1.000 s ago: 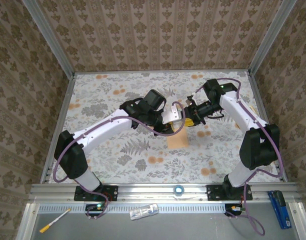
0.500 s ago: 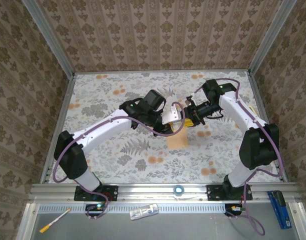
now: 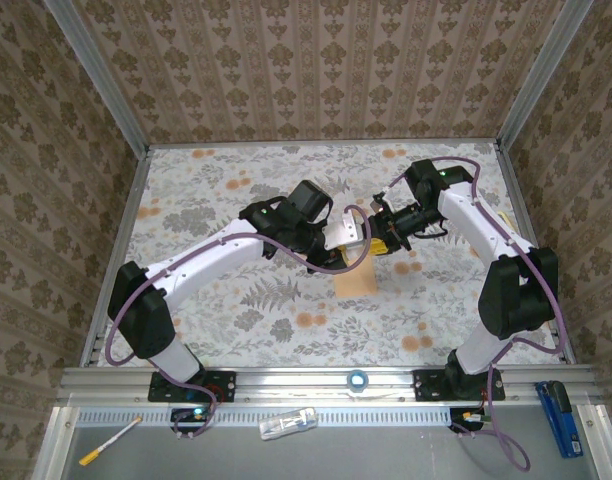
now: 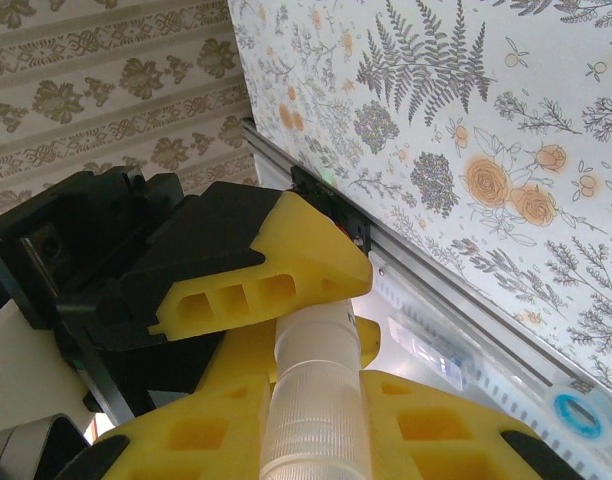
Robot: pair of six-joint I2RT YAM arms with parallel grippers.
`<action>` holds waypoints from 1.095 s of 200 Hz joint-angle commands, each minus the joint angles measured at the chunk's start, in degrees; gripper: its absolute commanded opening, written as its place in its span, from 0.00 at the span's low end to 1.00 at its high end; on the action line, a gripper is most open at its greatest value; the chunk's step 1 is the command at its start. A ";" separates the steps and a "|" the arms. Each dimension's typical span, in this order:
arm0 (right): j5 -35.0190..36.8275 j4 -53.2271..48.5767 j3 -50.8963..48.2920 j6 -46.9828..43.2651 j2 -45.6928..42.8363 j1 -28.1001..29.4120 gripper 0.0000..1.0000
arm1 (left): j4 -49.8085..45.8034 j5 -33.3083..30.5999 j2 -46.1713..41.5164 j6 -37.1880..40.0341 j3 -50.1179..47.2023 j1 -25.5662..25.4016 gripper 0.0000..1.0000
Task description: Place the letter into the envelope and seal it
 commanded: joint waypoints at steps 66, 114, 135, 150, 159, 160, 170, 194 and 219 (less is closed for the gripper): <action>-0.07 -3.53 -0.23 -1.63 -0.22 0.27 0.26 | 15.20 3.97 -4.07 2.39 1.87 -1.23 0.00; 0.13 -3.70 -0.61 -1.88 -1.70 -1.85 0.26 | 15.73 3.20 -4.05 2.32 1.88 -1.20 0.00; 0.15 -3.05 -1.21 -1.50 -2.85 -3.55 0.26 | 15.18 3.33 -3.72 2.42 2.36 -1.23 0.00; 0.06 -2.93 -1.77 -1.47 -3.15 -3.72 0.26 | 14.87 3.46 -3.32 2.52 2.73 -1.18 0.00; 0.22 -2.99 -1.87 -1.76 -3.23 -3.92 0.26 | 14.69 3.53 -3.10 2.48 2.99 -1.21 0.00; 0.20 -2.98 -1.87 -1.77 -3.30 -3.94 0.26 | 14.58 3.54 -3.10 2.50 3.04 -1.18 0.00; 0.08 -2.59 -2.05 -1.48 -3.54 -4.20 0.26 | 14.37 3.55 -2.80 2.45 3.36 -1.20 0.00; -0.07 -2.84 -1.72 -1.43 -3.83 -4.59 0.26 | 14.20 3.51 -2.27 2.35 3.44 -1.21 0.00; -0.69 -2.53 -1.69 -1.11 -4.17 -4.83 0.26 | 14.33 3.37 -2.25 2.32 3.49 -1.20 0.00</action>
